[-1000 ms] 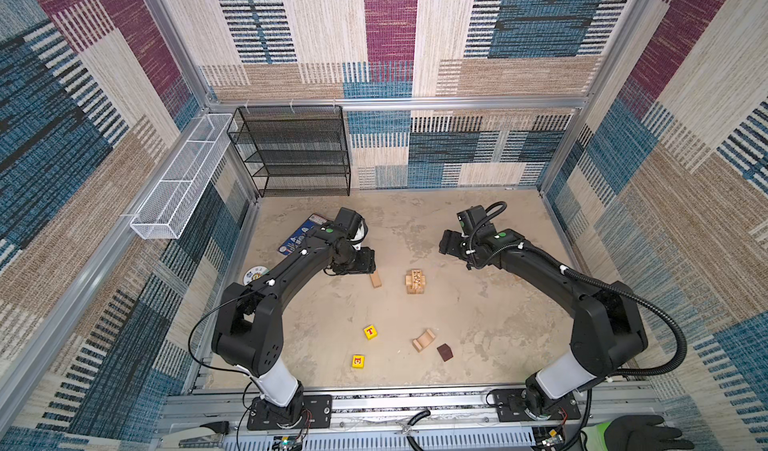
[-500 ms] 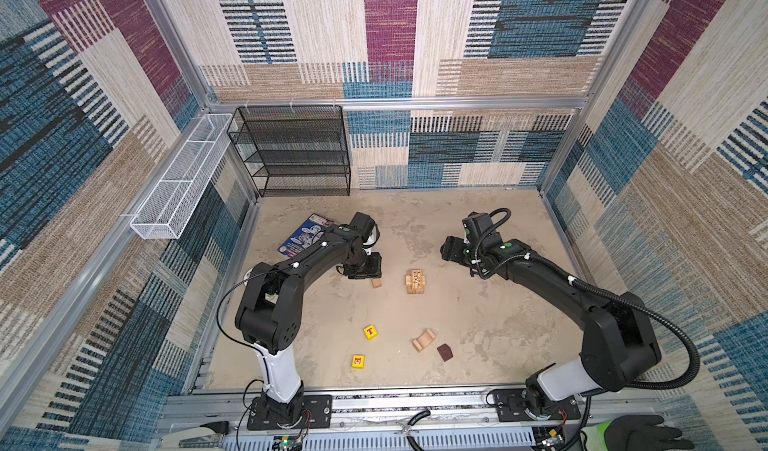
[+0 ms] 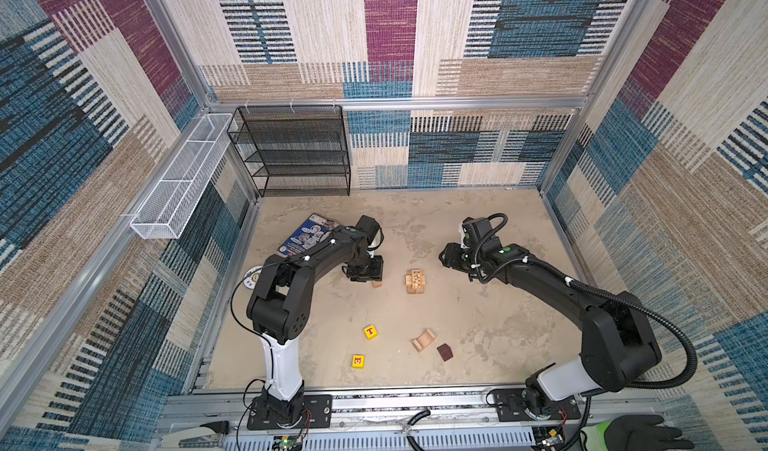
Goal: Build the wood block tower
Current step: 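Move the left gripper toward the loose pine block while the right gripper withdraws, then lower the left gripper and close it on the loose pine block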
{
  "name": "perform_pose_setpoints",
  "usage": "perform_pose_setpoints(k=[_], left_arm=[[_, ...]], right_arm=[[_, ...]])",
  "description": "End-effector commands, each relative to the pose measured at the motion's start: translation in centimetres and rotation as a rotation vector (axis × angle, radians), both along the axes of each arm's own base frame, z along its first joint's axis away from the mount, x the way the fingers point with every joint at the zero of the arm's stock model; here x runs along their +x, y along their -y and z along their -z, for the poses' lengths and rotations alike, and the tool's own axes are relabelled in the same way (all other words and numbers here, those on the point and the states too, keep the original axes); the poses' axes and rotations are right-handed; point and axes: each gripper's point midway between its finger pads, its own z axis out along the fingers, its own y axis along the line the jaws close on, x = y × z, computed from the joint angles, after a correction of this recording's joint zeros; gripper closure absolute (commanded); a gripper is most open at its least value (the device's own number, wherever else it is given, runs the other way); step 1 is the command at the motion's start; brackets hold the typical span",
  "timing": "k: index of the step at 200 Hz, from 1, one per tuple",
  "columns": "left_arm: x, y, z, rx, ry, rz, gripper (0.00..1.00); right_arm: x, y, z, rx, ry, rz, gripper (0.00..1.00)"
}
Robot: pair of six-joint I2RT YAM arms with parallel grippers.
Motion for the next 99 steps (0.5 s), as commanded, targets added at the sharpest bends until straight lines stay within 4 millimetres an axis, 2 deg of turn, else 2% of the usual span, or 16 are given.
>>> perform_pose_setpoints(k=[1,38,99], left_arm=[[0.4,-0.3,0.0,0.026,0.006,-0.008,0.5],[0.7,-0.3,0.0,0.03,0.005,-0.015,0.5],[1.7,-0.1,0.2,0.041,0.015,-0.029,0.49]], right_arm=[[0.1,-0.8,-0.5,0.052,0.014,-0.013,0.46],[0.2,-0.7,-0.6,0.037,0.016,-0.017,0.53],[0.6,-0.7,-0.7,0.025,0.031,-0.024,0.54]])
